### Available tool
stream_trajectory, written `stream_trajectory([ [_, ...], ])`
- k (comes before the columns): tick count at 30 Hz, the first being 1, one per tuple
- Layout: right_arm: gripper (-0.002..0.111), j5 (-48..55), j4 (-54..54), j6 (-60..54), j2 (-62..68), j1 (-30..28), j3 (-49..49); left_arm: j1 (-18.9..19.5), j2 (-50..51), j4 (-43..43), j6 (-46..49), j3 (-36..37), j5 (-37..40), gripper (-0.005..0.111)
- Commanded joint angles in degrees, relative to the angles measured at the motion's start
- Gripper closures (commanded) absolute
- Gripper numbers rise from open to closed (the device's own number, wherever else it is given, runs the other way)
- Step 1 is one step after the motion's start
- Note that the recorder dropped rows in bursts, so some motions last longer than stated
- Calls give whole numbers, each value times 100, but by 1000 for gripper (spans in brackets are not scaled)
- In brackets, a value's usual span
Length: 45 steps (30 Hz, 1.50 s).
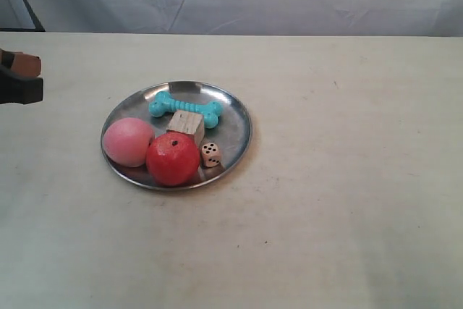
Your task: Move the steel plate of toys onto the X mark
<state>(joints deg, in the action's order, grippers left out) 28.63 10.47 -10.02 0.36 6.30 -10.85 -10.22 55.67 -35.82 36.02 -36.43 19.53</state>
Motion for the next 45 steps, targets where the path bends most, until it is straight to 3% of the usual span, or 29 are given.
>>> stream_trajectory([
  [1,108,-279,-93,-24,-36,-30,162,-17,-51,-41,13,28,-33,106],
  [9,108,-869,-699,1157,-36,-30,603,-17,-51,-41,13,28,-33,106],
  [21,108,-738,-689,1158,-36,-30,1085,-17,-51,-41,13,28,-33,106],
  [45,108,-717,-689,1158,-36,-30,1085,-27,-182,139,13,42,-290,106],
])
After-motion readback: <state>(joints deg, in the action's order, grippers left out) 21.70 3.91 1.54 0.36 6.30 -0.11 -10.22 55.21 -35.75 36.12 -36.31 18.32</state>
